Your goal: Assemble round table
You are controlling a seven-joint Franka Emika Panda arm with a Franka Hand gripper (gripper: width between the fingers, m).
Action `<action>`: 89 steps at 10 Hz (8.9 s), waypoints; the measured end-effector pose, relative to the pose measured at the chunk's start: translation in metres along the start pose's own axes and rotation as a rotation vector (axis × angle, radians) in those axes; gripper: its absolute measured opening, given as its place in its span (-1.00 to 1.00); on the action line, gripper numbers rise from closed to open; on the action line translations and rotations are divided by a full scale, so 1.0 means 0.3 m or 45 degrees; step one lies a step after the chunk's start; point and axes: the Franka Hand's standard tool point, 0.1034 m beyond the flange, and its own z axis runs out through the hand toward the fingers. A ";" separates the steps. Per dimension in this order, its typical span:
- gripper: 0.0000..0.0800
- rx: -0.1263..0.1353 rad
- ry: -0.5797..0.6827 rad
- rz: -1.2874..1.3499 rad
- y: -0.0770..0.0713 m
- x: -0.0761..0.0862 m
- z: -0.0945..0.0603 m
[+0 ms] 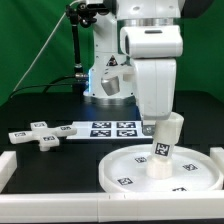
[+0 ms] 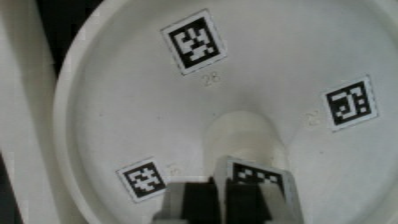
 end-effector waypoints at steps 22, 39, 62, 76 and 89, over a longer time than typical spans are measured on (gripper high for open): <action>0.04 0.035 -0.029 0.401 -0.038 0.094 0.013; 0.04 0.131 0.056 2.220 -0.053 0.063 0.029; 0.62 0.184 0.117 2.349 -0.028 0.087 0.015; 0.62 0.084 0.058 0.687 -0.025 0.077 0.008; 0.07 0.056 0.014 0.067 -0.028 0.082 0.011</action>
Offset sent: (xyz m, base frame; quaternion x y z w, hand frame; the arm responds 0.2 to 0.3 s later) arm 0.0035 0.0052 0.0005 -0.0008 -0.0423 -0.0721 0.9965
